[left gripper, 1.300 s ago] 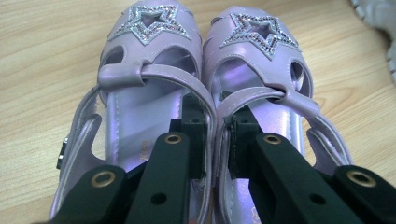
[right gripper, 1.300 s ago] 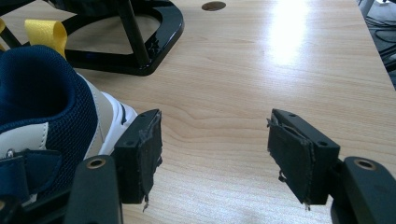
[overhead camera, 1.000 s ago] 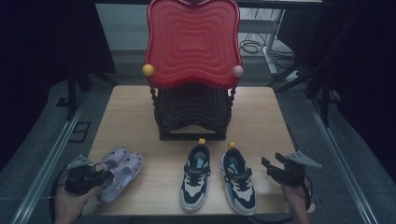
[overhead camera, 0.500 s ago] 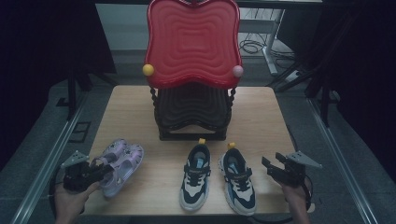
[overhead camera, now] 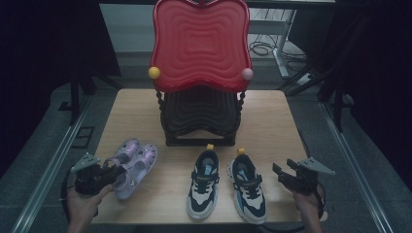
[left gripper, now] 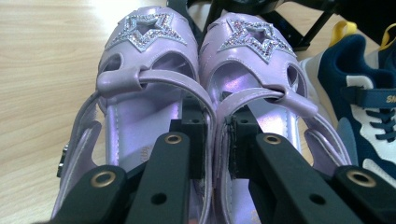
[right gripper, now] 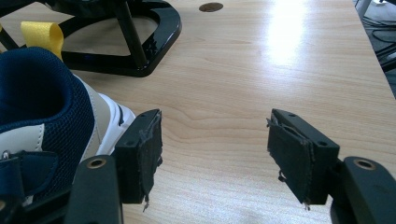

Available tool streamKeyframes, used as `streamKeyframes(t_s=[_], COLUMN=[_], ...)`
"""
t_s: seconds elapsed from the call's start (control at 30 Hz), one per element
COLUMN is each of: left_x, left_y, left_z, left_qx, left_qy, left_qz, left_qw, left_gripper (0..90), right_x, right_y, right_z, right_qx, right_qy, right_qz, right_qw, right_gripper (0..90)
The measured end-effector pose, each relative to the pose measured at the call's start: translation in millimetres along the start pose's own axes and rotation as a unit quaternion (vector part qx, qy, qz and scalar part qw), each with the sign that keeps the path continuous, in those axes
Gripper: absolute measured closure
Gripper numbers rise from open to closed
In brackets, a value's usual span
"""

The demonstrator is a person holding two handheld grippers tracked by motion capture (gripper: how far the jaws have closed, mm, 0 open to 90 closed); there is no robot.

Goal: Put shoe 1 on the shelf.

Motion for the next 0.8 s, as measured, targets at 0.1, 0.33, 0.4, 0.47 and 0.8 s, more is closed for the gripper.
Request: streamKeyframes(t_s=[0.1, 0.33, 0.4, 0.47, 0.8], left_x=[-3.2, -18.4, -25.0, -31.8, -57.6], left_y=[1.8, 8.5, 11.8, 14.7, 22.9], left_z=[1.2, 4.2, 5.7, 7.3, 21.8], left_qx=[-0.003, -0.019, -0.023, -0.027, -0.036], left_qy=[-0.003, -0.004, -0.01, -0.016, -0.036], left_qz=[0.002, 0.011, 0.013, 0.018, 0.028], left_qw=[1.0, 0.9998, 0.9996, 0.9993, 0.9983], left_gripper=[80.5, 80.6, 80.6, 80.6, 80.6], right_x=[-0.1, -0.6, 0.3, 0.7, -1.5], right_y=[0.1, -0.5, -0.7, -0.8, -0.4], right_z=[-0.4, 0.6, 1.3, 1.4, -0.3], right_qx=[0.0, 0.001, 0.001, 0.002, 0.0], right_qy=[0.0, 0.0, 0.0, 0.001, -0.001], right_qz=[0.0, -0.001, 0.0, -0.001, 0.001], right_qw=[1.0, 1.0, 1.0, 1.0, 1.0], right_gripper=[35.5, 35.5, 35.5, 35.5, 35.5])
Point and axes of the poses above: each handheld gripper's, and its own axes: z roughly forward along the jaws, y roughly out of its top, x roughly to its left, the point moved 9 cm from there along z, roughly forward along the jaws, and after that the axes turned 11 degrees about y, right-handed, at the moved point
